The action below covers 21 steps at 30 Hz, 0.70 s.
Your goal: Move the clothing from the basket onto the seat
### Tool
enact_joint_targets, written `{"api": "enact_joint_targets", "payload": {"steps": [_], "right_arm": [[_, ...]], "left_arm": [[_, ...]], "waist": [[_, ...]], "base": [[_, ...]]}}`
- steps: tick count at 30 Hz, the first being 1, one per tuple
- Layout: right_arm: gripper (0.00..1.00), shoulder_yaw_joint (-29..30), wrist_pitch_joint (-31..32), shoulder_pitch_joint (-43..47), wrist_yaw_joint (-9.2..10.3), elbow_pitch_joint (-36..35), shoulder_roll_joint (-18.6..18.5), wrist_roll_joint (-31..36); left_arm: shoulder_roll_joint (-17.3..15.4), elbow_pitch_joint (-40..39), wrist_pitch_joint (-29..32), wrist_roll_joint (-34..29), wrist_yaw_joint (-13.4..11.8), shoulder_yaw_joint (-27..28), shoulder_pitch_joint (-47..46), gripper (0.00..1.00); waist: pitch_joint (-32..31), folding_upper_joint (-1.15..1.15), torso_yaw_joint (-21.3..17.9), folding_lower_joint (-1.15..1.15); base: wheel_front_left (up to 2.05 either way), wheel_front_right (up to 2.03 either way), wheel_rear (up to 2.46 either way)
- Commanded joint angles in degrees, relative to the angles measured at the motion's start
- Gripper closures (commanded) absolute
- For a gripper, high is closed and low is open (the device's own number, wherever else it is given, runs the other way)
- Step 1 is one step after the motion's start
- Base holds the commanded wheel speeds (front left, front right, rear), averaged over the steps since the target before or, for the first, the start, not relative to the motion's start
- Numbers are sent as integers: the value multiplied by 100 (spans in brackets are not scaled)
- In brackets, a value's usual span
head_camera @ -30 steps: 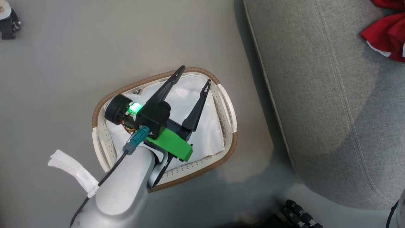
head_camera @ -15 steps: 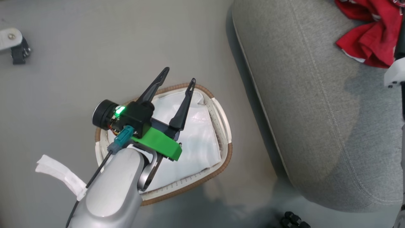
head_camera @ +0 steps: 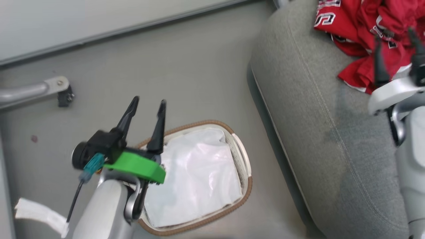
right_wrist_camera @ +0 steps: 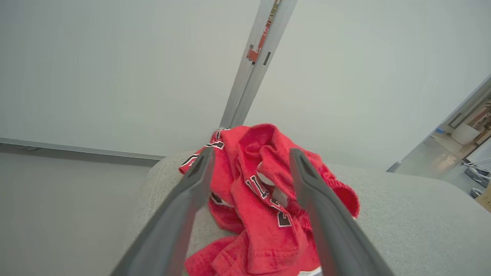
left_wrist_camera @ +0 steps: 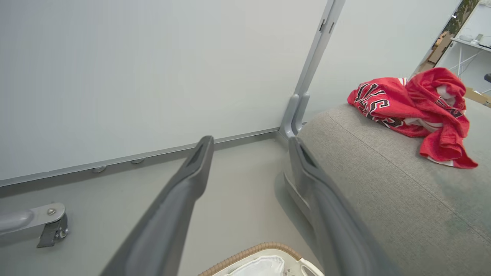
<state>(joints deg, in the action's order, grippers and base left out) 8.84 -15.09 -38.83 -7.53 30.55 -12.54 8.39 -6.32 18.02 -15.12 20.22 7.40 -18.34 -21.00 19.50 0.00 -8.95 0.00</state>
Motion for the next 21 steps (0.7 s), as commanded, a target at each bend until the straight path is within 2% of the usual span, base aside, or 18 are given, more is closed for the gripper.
{"api": "enact_joint_targets", "payload": {"steps": [1,12,21], "right_arm": [[0,-108,-11,190,8,-34,14,-123],[0,-840,-11,966,8,-294,635,-586],[0,-872,-11,2012,8,-817,928,-781]], "left_arm": [[-4,-19,-4,23,17,135,204,0],[135,-146,-3,-13,17,1294,1206,0],[270,-117,-3,1,17,1510,1772,0]], "waist": [[-585,0,377,0],[-1145,0,779,0],[-1472,0,1010,0]], "base": [[0,0,0],[0,0,0],[0,0,0]]}}
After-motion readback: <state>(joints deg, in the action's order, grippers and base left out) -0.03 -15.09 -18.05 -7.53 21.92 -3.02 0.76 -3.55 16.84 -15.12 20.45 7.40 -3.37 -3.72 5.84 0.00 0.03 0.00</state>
